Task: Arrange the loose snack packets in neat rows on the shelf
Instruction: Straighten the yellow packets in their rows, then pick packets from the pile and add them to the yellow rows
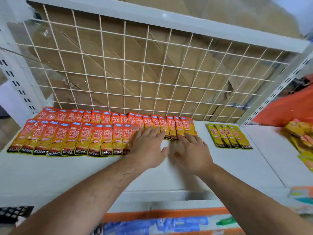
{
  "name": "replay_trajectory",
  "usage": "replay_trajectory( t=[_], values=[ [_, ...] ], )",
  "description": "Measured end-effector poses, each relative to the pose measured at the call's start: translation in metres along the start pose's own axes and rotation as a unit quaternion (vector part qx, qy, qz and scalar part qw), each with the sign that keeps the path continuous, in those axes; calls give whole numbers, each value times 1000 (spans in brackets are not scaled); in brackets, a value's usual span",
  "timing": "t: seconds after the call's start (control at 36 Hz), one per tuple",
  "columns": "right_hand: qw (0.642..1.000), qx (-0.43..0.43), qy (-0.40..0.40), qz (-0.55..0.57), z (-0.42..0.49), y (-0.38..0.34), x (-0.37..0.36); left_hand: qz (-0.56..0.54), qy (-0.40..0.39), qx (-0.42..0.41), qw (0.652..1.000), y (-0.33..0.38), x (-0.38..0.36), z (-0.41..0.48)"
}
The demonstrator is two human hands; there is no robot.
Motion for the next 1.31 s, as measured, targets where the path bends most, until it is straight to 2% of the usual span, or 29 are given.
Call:
replay_trajectory(
  t=[0.25,0.64,0.81,1.06,1.31],
  values=[
    [998,-63,9,1,-53,117,17,-18,-14,-74,997,123,-22,8],
    [989,-138,20,49,-154,333,63,-31,-31,-103,994,347,-74,4],
    [984,-163,49,48,-182,415,72,-22,-42,-148,988,431,-94,9],
    [972,-216,70,65,-197,507,70,-35,-80,-201,976,520,-138,41],
    [964,-253,70,40,-174,602,65,-73,-62,-262,960,605,-190,106]
  ],
)
Point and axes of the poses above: each hand's wrist, its own z-axis towards the middle knuckle, its own x-axis out of the back of the hand, y = z × x, the point moved 5 cm from there along z, towards the middle knuckle, and after that the axes turned 13 degrees about y, right-handed, at the moved point
